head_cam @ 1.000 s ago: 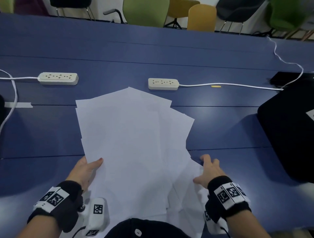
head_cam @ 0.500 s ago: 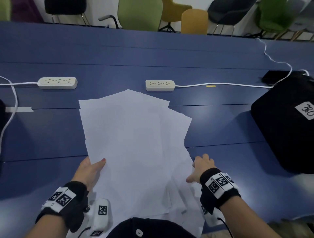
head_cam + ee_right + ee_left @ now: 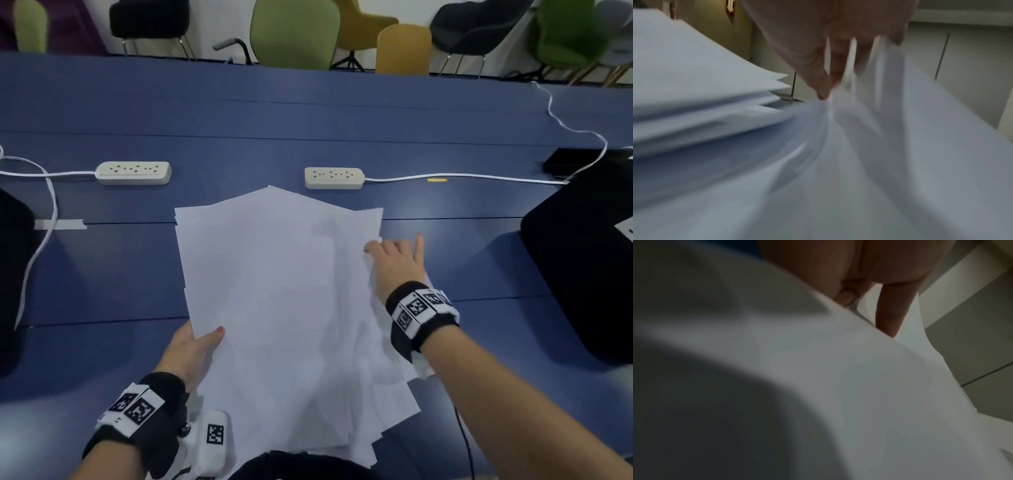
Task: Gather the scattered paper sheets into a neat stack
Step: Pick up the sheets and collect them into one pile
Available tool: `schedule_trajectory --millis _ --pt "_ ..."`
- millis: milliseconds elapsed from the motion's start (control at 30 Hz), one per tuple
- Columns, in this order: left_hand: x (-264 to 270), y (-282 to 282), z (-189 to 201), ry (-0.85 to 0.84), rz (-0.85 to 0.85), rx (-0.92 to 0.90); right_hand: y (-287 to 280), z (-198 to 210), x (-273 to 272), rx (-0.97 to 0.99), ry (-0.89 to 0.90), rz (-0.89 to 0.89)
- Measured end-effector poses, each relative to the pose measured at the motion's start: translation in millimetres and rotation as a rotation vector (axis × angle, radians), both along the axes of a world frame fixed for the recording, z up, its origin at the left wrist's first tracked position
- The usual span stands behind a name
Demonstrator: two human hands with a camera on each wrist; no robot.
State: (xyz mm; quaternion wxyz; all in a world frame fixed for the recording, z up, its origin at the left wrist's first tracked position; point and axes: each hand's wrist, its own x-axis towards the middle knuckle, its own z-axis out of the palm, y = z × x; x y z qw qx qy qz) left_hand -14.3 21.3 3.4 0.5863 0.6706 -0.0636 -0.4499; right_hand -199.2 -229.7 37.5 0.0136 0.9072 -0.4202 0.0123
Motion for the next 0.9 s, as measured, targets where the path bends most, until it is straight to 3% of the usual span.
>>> schedule_trajectory --millis 67,167,233,267,333,400,600,667,767,900 --pt "2 0 -2 0.010 0.011 0.002 6 -3 10 -0.046 -0.222 -0.043" --pt "3 1 -5 0.021 0.021 -0.003 22 -4 -5 0.224 -0.467 -0.427" --pt "3 2 -4 0.040 0.022 -0.007 38 -10 -30 0.466 -0.463 -0.690" --pt "2 2 -3 0.048 0.023 -0.017 49 -16 -43 0.596 -0.361 -0.760" --pt "3 2 -2 0.059 0.027 -0.031 66 -30 -60 0.768 -0.064 -0.758" --pt "6 1 -2 0.066 0.019 -0.022 72 -45 -63 0.761 0.100 -0.654" --pt "9 -3 -2 0.076 -0.010 0.005 44 -52 -29 0.624 0.019 -0.200" --pt "9 -2 -1 0.070 0.000 0.005 40 -46 -24 0.552 -0.130 -0.321" --pt "15 4 -2 0.061 0.047 0.001 39 -33 -22 0.532 -0.299 -0.693" --pt "17 3 -3 0.043 0.035 0.022 41 -26 -7 0.767 -0.436 -0.713"
